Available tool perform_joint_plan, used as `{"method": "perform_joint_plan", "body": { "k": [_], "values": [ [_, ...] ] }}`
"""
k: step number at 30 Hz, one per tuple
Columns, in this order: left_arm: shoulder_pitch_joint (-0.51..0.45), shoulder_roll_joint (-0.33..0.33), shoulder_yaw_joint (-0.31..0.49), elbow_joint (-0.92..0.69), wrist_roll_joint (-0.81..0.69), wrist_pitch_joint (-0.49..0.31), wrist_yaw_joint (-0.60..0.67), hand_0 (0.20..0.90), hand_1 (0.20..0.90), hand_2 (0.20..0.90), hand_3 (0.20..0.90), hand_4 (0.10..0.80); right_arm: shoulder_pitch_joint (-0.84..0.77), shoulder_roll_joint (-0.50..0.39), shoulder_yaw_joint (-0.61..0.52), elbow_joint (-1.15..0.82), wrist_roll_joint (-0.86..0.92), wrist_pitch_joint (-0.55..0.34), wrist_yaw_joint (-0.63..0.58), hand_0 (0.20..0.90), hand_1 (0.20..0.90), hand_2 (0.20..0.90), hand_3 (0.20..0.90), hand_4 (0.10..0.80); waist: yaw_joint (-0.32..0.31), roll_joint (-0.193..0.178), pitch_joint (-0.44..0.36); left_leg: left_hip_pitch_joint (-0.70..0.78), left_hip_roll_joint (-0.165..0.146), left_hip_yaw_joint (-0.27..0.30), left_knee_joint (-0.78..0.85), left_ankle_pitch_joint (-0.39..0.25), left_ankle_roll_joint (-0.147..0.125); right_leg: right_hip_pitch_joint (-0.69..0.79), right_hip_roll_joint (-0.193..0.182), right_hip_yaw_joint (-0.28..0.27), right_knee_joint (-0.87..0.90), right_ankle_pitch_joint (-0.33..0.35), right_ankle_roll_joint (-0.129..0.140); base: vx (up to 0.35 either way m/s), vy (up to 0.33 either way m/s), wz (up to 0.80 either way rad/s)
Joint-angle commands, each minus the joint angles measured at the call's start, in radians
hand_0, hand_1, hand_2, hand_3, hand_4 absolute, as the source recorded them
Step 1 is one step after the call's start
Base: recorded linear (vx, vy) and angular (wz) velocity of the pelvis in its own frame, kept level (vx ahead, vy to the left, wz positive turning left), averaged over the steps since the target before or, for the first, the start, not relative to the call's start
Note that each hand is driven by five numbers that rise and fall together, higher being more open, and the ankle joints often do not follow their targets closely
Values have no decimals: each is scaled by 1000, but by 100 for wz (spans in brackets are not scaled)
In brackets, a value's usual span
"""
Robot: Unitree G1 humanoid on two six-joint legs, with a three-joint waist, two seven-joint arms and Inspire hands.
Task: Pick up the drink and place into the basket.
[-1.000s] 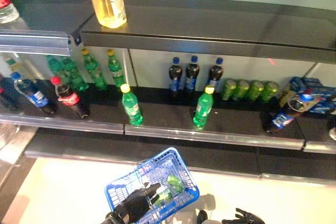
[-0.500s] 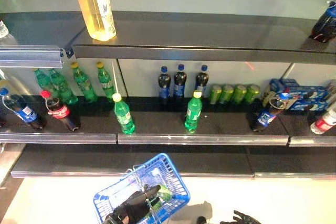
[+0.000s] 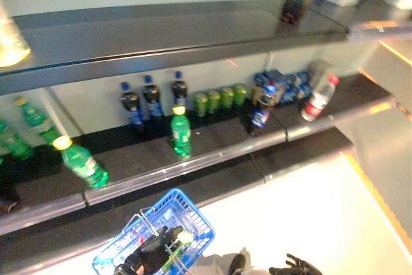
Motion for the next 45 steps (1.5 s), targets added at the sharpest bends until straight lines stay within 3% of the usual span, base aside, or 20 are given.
{"method": "perform_joint_plan", "body": {
  "k": [1,3,4,5,11,13,14,16,18,19,20,24,26,28,32,36,39,41,43,45],
  "values": [
    [-59,2,17,-91,-21,-5,-161,300,300,300,200,100,32,14,5,20,-11,-26,20,900,900,900,900,800,27,-23,-31,-24,-35,4,-6,11,39,134,-223,-86,47,114,122,-38,-245,-60],
    [-55,4,20,-93,-16,-10,-165,300,300,300,200,100,33,19,10,18,-11,-25,19,900,900,900,900,800,21,-28,-31,-14,-28,10,-6,10,40,127,-212,-81,32,108,110,-32,-388,-77],
    [-55,8,22,-88,-13,-16,-169,300,300,300,200,100,37,26,16,17,-4,-18,15,900,900,900,900,800,5,-30,-33,-6,-15,23,-6,8,52,113,-174,-50,50,52,81,-13,-487,-97],
    [-58,8,21,-85,-22,-14,-166,300,300,300,200,100,38,28,20,18,-3,-15,11,900,900,900,900,800,-1,-31,-36,-3,-12,18,-6,11,51,110,-162,-35,54,41,74,7,-471,-98],
    [-61,-10,7,-112,-40,18,-127,300,300,300,200,100,37,25,37,28,13,13,4,900,900,900,900,800,-30,-29,-54,22,42,13,10,52,21,137,-70,31,47,-51,23,36,-412,-36],
    [-61,-17,5,-110,-43,27,-115,300,300,300,200,100,41,25,42,26,19,15,1,900,900,900,900,800,-33,-23,-59,20,79,0,63,105,-17,150,-31,43,37,-79,-5,59,-396,-23],
    [-63,-22,1,-107,-44,32,-107,300,300,300,200,100,38,22,45,22,26,19,-2,900,900,900,900,800,-33,-16,-59,7,117,-13,124,166,-56,158,-1,58,34,-103,-27,81,-401,-35],
    [-62,-30,-9,-112,-57,39,-91,300,300,300,200,100,36,17,47,10,34,25,-10,900,900,900,900,800,-34,-13,-53,-28,184,-47,240,242,-109,170,41,92,34,-140,-61,91,-403,-37],
    [-60,-39,-8,-118,-58,56,-69,300,300,300,200,100,28,6,45,-1,37,40,-20,900,900,900,900,800,-36,-17,-44,-69,220,-93,347,257,-123,178,58,135,37,-165,-83,87,-324,-51],
    [-59,-44,-15,-116,-65,55,-56,300,300,300,200,100,23,0,48,-4,41,47,-26,900,900,900,900,800,-20,-16,-38,-123,174,-180,388,224,-102,183,60,165,36,-167,-84,96,-198,-57],
    [-48,-53,-24,-111,-77,39,-43,300,300,300,200,100,10,-5,46,2,26,51,-26,900,900,900,900,800,-14,-15,-35,-141,122,-219,381,165,-72,177,57,188,40,-164,-76,124,-146,-77],
    [-41,-54,-18,-104,-95,45,-18,300,300,300,200,100,-9,-28,32,29,-19,34,-8,900,900,900,900,800,-13,-1,-19,-176,87,-192,241,155,-53,217,79,247,13,-189,-65,173,-73,-100],
    [-35,-59,-8,-83,-73,44,-16,300,300,300,200,100,-15,-35,33,41,-20,37,-12,900,900,900,900,800,3,17,-12,-216,19,-222,127,149,-46,241,92,278,3,-197,-51,281,-27,-57],
    [-12,-63,6,-51,-70,30,-24,300,300,300,200,100,-15,-44,38,57,-39,32,-6,900,900,900,900,800,26,36,-7,-267,-38,-240,21,193,-48,284,116,320,-5,-218,-40,378,-39,-78],
    [17,-56,25,-2,-31,26,-62,300,300,300,200,100,-5,-47,35,81,-63,28,-8,900,900,900,900,800,47,45,-23,-337,-65,-160,-5,226,-42,349,136,309,-5,-231,-30,374,-60,-75],
    [49,-48,33,10,-37,22,-83,300,300,300,200,100,-18,-49,30,86,-90,50,-8,900,900,900,900,800,68,34,-52,-340,-91,-86,-6,215,-4,384,126,276,49,-194,9,413,-3,-69],
    [53,-36,47,27,-29,24,-92,300,300,300,200,100,-19,-45,26,78,-123,55,5,900,900,900,900,800,92,6,-69,-304,-147,-130,-6,148,61,390,86,290,162,-116,56,463,72,-58],
    [48,-29,47,28,-30,28,-100,300,300,300,200,100,-14,-42,27,72,-134,48,13,900,900,900,900,800,95,-4,-71,-291,-164,-138,-6,127,81,384,70,299,201,-81,76,290,91,-16],
    [20,-11,37,26,-49,38,-98,300,300,300,200,100,-1,-34,38,44,-119,34,24,900,900,900,900,800,89,-17,-70,-256,-178,-168,-6,105,106,318,25,312,381,15,117,340,86,4],
    [-7,-6,11,12,-54,44,-82,300,300,300,200,100,11,-27,29,40,-113,18,22,900,900,900,900,800,86,-21,-61,-229,-178,-210,-6,101,112,255,2,329,535,58,137,322,17,34]
  ]
}}
